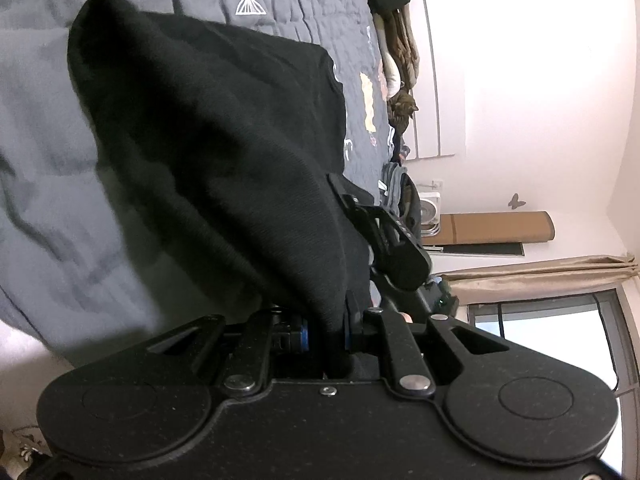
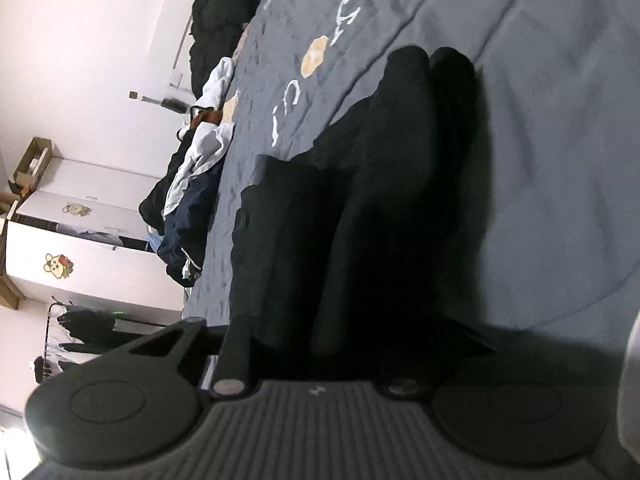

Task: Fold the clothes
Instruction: 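Fold the held shirt end over with the left tool while the right tool grasps the shirt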

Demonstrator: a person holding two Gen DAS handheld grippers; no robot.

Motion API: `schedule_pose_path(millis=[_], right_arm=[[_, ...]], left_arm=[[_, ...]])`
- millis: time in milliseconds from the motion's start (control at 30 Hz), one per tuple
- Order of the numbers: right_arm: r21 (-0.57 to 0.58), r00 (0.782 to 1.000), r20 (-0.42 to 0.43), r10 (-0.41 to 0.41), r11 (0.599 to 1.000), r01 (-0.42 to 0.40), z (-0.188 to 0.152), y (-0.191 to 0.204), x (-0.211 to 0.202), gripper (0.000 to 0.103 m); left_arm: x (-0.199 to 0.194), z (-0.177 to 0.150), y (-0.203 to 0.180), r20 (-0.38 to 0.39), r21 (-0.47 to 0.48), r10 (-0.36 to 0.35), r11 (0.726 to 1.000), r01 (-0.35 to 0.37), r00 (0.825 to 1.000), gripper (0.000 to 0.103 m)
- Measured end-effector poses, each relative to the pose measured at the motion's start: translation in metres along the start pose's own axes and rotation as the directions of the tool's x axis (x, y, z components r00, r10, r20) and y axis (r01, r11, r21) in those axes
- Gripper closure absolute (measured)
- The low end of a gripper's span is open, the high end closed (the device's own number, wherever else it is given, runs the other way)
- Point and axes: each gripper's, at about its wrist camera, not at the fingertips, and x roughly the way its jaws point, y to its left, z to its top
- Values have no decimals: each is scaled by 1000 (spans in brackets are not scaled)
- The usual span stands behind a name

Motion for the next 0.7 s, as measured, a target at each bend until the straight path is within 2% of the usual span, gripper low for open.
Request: schedule_pose_path(millis=[133,267,367,500,633,667,700], right_arm=[[-30,998,50,27,999,-25,-1,15,-8,83],[7,994,110,18,1000,-19,-5,34,-21,83],[17,990,143,7,1000,-10,0,57,-22,83],[35,983,182,-12,999,6,21,101,-20,83],[29,965,263,-10,1000,3,49,162,-20,83],[11,956,295,3,1000,-7,53,177,-24,83],[-13,945,326,29,1000,-26,53,188,-32,83]], left_arm=[[-5,11,-11,1,25,-11,1000,11,1000,89],[-16,38,-34,12,58,-33,998,32,999,89],[-19,70,-73,1,145,-36,989,36,999,89],[-17,112,-141,-12,312,-41,949,43,999,89],[-16,154,-210,-25,470,-44,881,51,999,89],[-15,161,-218,-30,494,-38,868,48,999,89],[-13,158,-207,-39,485,-17,874,34,999,89]])
